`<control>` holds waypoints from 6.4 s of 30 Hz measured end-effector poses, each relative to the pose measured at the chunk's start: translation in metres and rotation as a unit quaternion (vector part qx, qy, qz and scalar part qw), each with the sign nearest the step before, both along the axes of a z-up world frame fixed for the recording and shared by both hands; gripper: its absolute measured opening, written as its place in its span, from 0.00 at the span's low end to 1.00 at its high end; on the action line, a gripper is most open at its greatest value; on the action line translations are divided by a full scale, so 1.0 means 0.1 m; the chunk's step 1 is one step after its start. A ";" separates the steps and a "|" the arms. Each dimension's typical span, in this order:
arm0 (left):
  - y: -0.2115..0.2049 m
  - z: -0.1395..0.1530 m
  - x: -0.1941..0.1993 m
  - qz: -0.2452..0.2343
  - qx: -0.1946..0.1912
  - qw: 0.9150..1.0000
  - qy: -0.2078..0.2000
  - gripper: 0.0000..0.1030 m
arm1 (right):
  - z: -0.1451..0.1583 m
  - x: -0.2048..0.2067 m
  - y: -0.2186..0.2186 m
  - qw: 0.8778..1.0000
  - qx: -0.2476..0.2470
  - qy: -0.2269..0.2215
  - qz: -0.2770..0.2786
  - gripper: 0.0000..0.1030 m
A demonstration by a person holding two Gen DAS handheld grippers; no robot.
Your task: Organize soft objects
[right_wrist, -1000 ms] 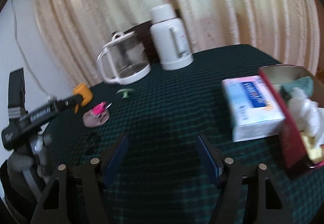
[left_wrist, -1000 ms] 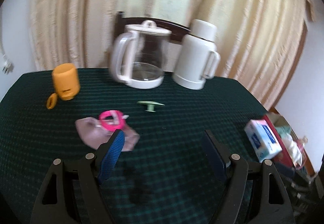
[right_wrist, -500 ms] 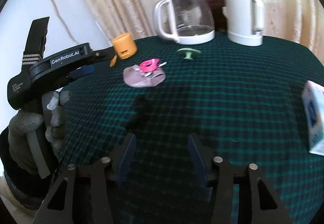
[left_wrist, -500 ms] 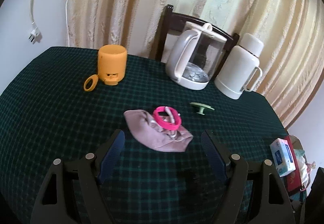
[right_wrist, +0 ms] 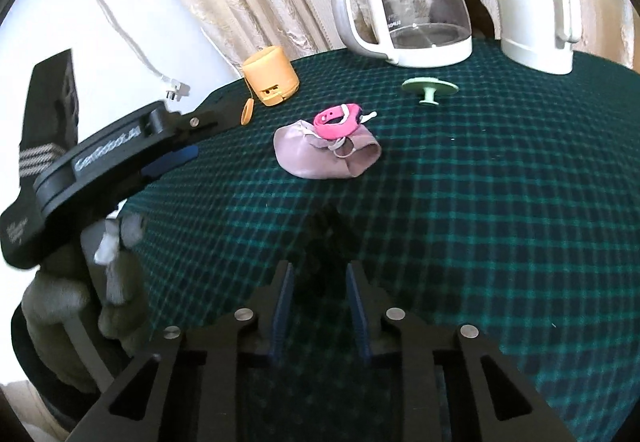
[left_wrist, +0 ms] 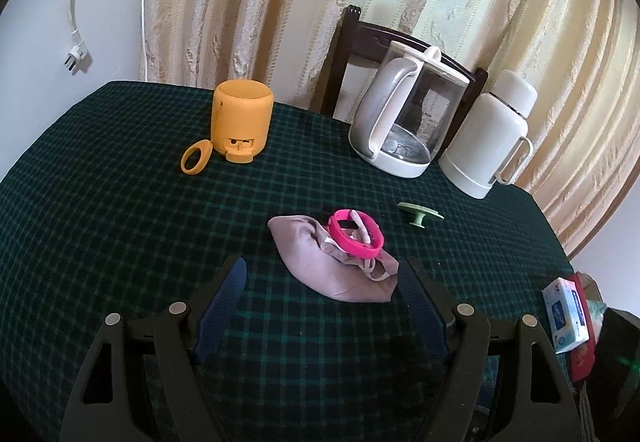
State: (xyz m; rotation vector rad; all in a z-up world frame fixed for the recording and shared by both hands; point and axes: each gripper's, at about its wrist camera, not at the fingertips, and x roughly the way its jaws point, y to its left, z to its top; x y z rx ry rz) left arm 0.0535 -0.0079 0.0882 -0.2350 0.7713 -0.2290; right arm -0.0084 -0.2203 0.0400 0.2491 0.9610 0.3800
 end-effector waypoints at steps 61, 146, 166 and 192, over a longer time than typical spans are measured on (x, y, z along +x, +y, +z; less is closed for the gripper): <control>-0.93 -0.48 0.98 -0.076 0.109 0.990 0.038 0.45 | -0.09 -0.17 -0.67 0.995 0.055 0.004 -0.087 0.13; 0.15 -0.11 -0.38 -0.082 -0.058 0.995 0.017 0.58 | -0.08 -0.09 0.21 0.997 -0.072 0.015 -0.034 0.51; 0.27 -0.18 -0.30 -0.077 -0.068 0.994 0.032 0.58 | -0.04 -0.06 0.17 0.995 -0.082 -0.013 -0.056 0.39; -0.63 -0.02 -0.54 -0.171 -0.008 0.985 0.021 0.58 | 0.35 -0.80 -1.07 0.976 -0.006 -0.054 -0.209 0.39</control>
